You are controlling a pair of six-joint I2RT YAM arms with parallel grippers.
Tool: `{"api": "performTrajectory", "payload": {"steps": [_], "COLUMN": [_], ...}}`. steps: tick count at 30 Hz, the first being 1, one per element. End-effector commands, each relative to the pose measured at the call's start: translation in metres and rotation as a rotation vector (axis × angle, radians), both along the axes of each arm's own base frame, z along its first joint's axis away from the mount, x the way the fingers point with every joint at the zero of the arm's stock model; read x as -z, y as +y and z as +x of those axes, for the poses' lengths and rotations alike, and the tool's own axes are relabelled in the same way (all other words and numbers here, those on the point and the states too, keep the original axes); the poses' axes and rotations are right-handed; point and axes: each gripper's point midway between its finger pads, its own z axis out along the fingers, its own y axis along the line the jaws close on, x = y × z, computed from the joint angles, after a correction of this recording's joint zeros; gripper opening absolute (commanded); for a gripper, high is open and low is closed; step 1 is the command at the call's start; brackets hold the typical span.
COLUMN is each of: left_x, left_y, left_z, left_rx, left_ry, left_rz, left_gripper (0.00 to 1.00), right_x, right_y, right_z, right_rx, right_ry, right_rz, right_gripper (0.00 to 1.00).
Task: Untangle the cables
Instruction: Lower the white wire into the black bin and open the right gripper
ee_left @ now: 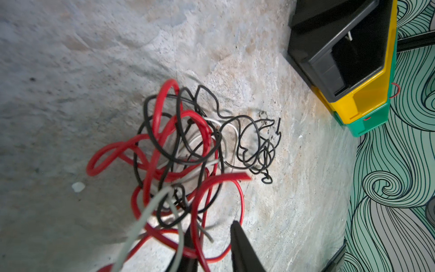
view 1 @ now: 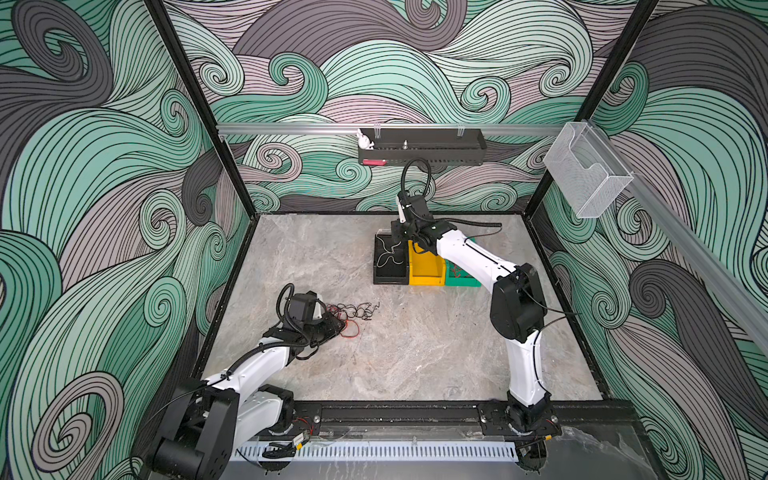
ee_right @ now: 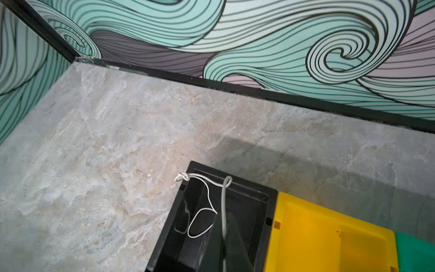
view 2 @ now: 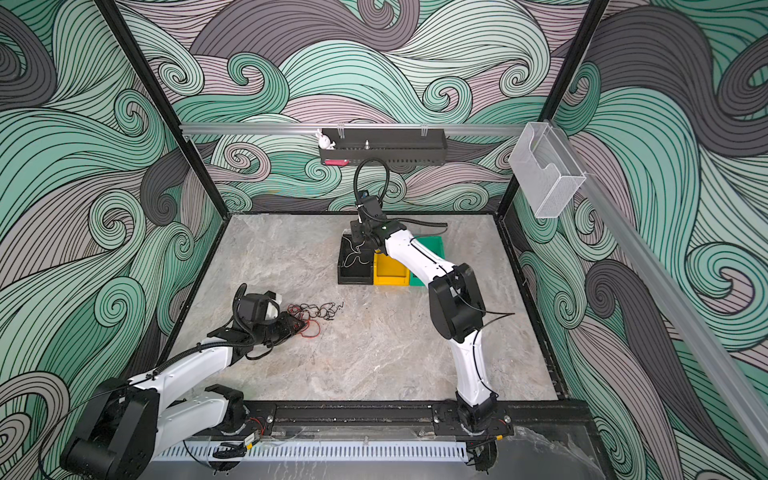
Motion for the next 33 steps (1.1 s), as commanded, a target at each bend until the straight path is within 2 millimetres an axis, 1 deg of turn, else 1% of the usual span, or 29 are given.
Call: {"api": "performTrajectory", "payload": {"steps": [1, 2, 4, 6, 8, 13, 18, 19, 22, 23, 24, 25, 26, 29, 33], "left_x": [-0.002, -0.002, -0.004, -0.005, -0.006, -0.004, -0.003, -0.004, -0.006, -0.006, -0.006, -0.007, -0.006, -0.006, -0.007], "left_y": [-0.004, -0.004, -0.004, -0.004, -0.004, -0.006, -0.005, -0.005, -0.005, -0.005, -0.005, -0.005, -0.005, -0.005, -0.006], "left_z": [-0.005, -0.006, -0.005, -0.004, -0.002, -0.001, -0.002, -0.002, -0.001, -0.002, -0.002, -0.002, -0.002, -0.002, -0.001], "left_rx": [0.02, 0.021, 0.023, 0.024, 0.021, 0.024, 0.019, 0.017, 0.015, 0.015, 0.016, 0.014, 0.014, 0.013, 0.017], "left_ry": [0.013, 0.013, 0.009, 0.005, 0.003, 0.016, 0.013, 0.01, 0.005, 0.006, 0.005, 0.004, 0.005, 0.003, -0.001], "left_rz": [-0.009, -0.008, -0.008, -0.007, -0.007, -0.009, -0.011, -0.01, -0.013, -0.014, -0.014, -0.014, -0.014, -0.016, -0.019], "left_gripper": [0.27, 0.27, 0.27, 0.27, 0.27, 0.27, 0.27, 0.27, 0.27, 0.27, 0.27, 0.27, 0.27, 0.27, 0.27], "right_x": [0.029, 0.035, 0.039, 0.042, 0.046, 0.065, 0.085, 0.091, 0.102, 0.103, 0.103, 0.1, 0.097, 0.082, 0.059], "right_y": [-0.006, -0.007, -0.011, -0.02, -0.023, -0.008, 0.009, 0.013, 0.015, 0.014, 0.013, 0.012, 0.011, 0.007, 0.002], "right_z": [-0.012, -0.017, -0.024, -0.029, -0.03, -0.024, -0.018, -0.018, -0.017, -0.018, -0.019, -0.021, -0.022, -0.026, -0.033], "right_rx": [0.014, 0.019, 0.048, 0.098, 0.112, 0.069, 0.034, 0.026, 0.018, 0.02, 0.021, 0.021, 0.02, 0.016, 0.007], "right_ry": [0.075, 0.087, 0.091, 0.079, 0.08, 0.143, 0.189, 0.202, 0.242, 0.25, 0.253, 0.252, 0.246, 0.226, 0.2], "right_rz": [-0.08, -0.098, -0.151, -0.22, -0.235, -0.244, -0.2, -0.193, -0.206, -0.212, -0.214, -0.212, -0.21, -0.205, -0.177], "right_gripper": [0.04, 0.04, 0.04, 0.04, 0.04, 0.05, 0.06, 0.06, 0.08, 0.11, 0.2, 0.26, 0.3, 0.37, 0.44]}}
